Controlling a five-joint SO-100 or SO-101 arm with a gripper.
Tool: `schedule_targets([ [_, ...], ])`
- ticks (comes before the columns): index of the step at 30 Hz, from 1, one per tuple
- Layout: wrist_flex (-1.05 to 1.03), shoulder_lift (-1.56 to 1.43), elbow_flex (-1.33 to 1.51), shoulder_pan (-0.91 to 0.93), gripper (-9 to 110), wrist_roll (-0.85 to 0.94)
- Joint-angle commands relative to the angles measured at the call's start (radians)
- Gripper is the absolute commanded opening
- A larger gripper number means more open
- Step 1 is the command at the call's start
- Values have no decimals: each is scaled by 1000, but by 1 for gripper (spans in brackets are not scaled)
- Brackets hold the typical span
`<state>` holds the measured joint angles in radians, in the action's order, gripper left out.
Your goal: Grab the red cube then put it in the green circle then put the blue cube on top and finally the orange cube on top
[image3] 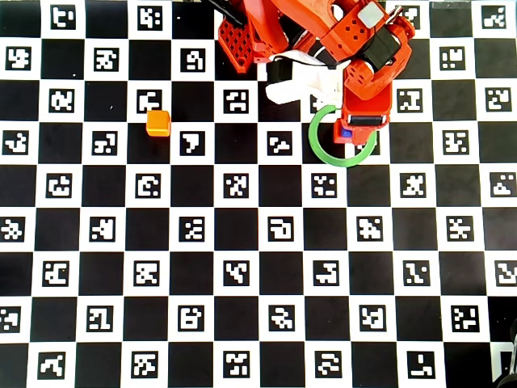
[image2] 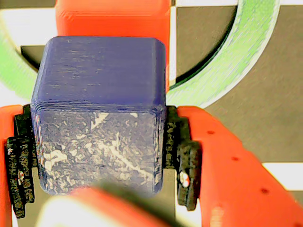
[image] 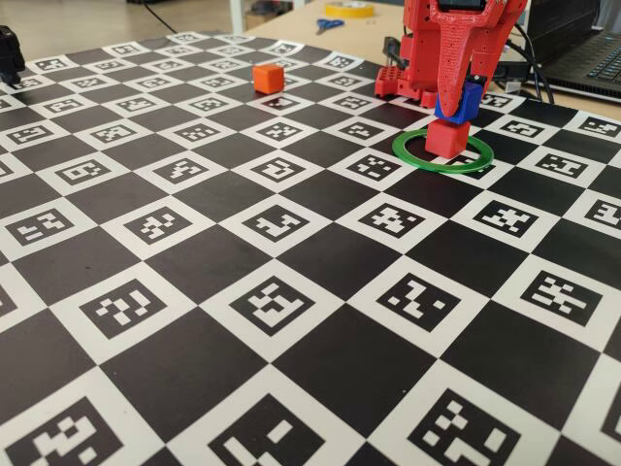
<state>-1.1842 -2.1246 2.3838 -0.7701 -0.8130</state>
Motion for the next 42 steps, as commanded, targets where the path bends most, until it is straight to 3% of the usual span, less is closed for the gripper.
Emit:
schedule_targets([
  [1, 9, -9, -9, 5, 0, 14],
  [21, 6, 9, 0, 17, 1, 23],
  [32, -37, 5, -14, 8, 39, -41],
  [42, -61, 5, -26, -23, 52, -67],
])
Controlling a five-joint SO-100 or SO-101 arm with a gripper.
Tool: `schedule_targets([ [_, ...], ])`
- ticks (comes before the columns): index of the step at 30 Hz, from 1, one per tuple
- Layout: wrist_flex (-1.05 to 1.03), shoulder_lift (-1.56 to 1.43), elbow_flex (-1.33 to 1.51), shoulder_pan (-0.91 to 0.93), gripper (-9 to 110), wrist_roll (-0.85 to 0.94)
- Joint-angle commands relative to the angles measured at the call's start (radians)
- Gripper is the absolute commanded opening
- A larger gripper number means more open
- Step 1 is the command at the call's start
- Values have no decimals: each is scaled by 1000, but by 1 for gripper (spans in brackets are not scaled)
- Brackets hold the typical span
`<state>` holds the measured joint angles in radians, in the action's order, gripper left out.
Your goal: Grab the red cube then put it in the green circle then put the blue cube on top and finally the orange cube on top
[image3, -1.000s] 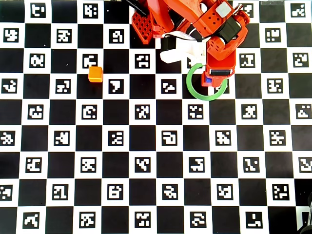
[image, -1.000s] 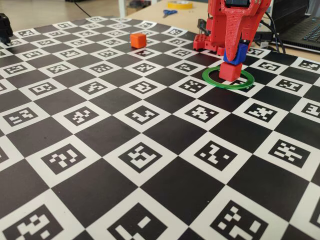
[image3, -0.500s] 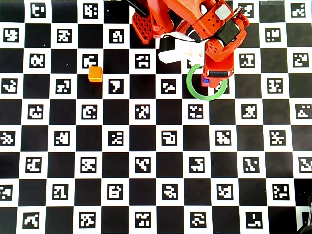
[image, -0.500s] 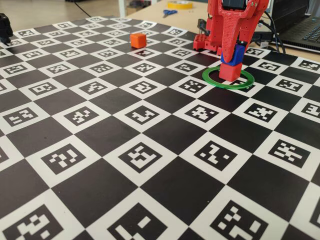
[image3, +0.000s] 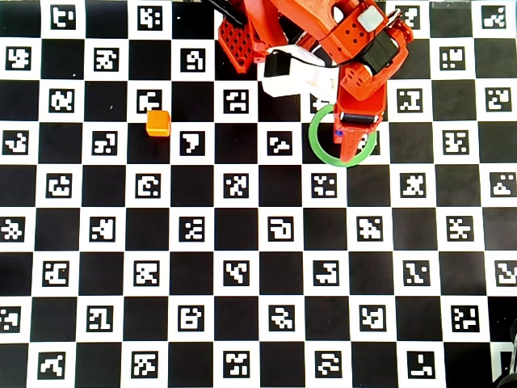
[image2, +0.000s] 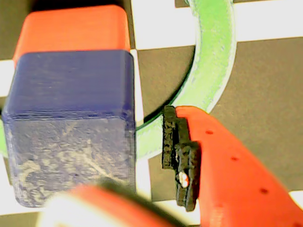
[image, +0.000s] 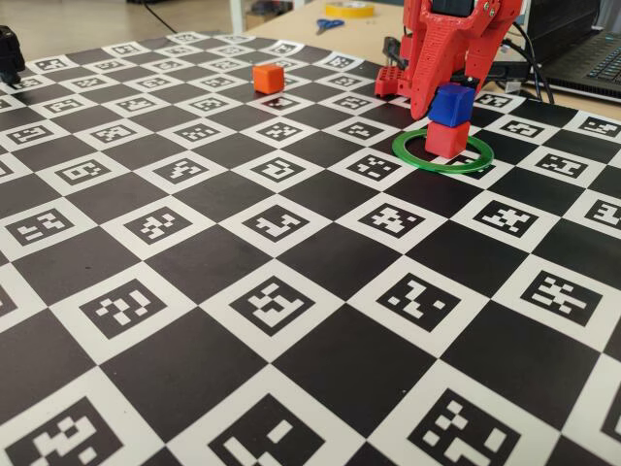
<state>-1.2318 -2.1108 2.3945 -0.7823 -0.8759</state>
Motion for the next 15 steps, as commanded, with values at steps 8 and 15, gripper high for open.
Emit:
schedule_targets([
  [8, -28, -9, -48, -38, 53, -5],
  [15, -109, -9, -91, -71, 55, 21],
])
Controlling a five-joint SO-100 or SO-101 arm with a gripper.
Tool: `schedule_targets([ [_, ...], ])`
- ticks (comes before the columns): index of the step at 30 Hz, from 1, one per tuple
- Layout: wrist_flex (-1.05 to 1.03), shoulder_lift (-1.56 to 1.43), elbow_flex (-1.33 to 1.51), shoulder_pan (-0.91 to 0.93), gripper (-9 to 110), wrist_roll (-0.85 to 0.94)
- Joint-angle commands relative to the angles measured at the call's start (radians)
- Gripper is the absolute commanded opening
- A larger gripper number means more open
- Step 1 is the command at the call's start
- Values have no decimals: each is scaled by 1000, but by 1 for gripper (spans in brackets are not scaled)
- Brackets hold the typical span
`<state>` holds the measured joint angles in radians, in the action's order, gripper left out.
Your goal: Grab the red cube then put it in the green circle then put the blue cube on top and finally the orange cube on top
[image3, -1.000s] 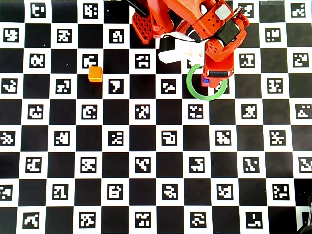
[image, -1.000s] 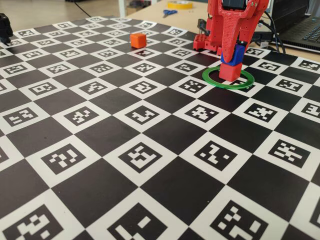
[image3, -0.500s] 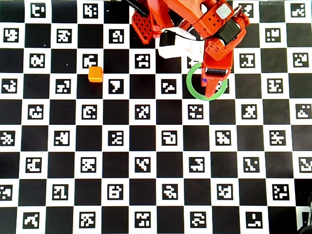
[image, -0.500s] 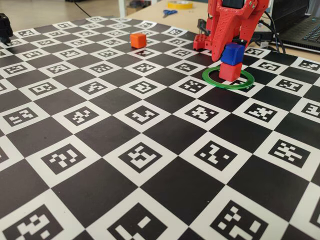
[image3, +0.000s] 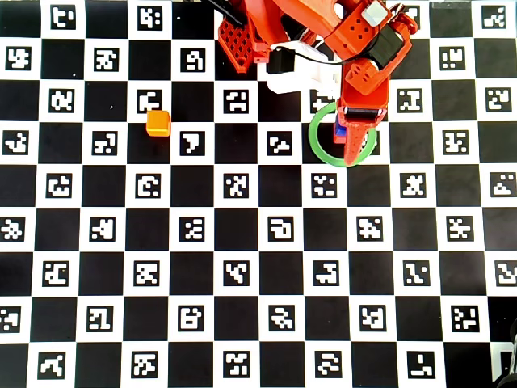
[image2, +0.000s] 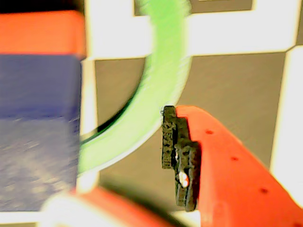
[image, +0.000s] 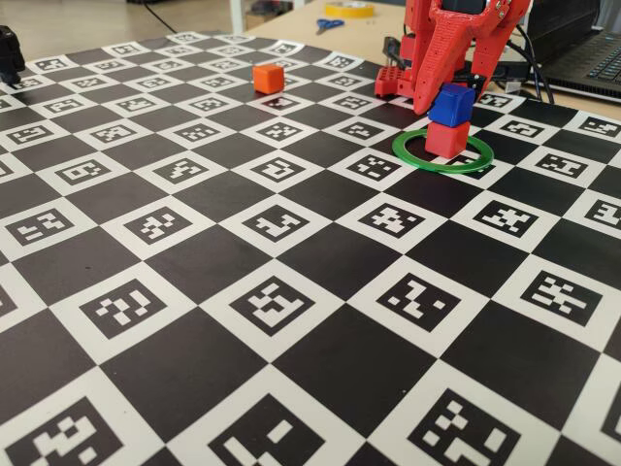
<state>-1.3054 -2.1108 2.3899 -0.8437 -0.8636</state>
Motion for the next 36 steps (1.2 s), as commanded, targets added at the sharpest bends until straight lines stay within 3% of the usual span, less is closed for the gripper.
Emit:
schedule_targets([
  [1, -46, -9, -97, -3, 55, 15],
  [15, -344, 29, -437, 92, 55, 104],
  [24, -468, 130, -650, 348, 58, 230],
  [32, -503, 233, -776, 660, 59, 466],
  [36, -506, 284, -825, 815, 59, 721],
])
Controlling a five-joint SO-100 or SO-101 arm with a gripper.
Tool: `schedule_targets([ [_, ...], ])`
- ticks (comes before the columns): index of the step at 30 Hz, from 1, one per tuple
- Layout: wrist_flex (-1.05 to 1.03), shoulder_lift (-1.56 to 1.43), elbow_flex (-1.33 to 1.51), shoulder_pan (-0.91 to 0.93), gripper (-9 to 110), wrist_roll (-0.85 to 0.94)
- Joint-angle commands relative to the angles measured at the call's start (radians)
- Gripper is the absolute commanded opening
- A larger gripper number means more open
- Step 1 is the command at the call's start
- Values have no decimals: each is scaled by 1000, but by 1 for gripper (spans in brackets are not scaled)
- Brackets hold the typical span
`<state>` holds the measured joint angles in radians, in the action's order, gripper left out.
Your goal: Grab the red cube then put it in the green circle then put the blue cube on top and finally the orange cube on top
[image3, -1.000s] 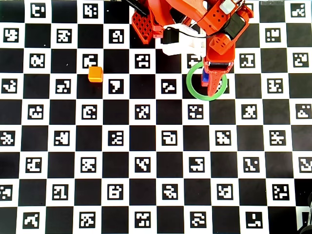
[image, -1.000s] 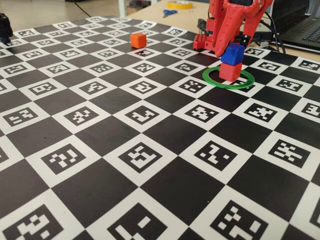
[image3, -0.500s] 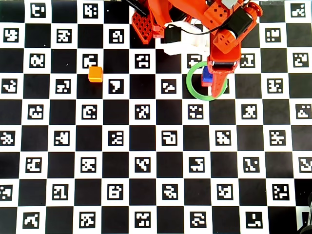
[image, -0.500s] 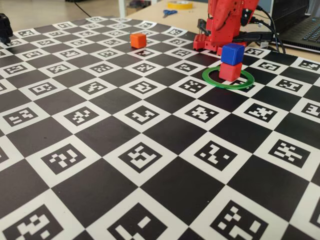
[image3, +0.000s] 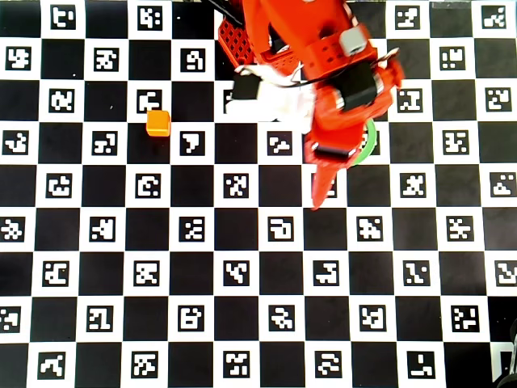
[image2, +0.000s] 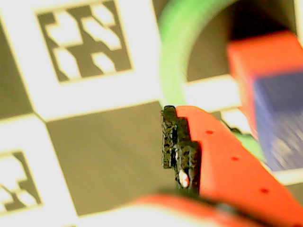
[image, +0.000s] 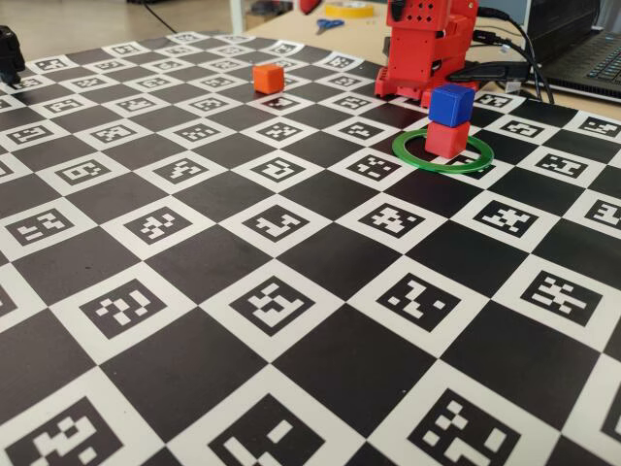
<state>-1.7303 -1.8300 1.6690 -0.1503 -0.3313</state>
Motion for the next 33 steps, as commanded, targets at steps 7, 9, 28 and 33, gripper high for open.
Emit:
schedule_targets([
  [7, -87, 57, -121, 379, 59, 588],
  [9, -86, 80, -126, 457, 59, 650],
  [28, 115, 147, -92, 1005, 47, 1086],
  [33, 201, 132, -35, 1098, 46, 1164],
])
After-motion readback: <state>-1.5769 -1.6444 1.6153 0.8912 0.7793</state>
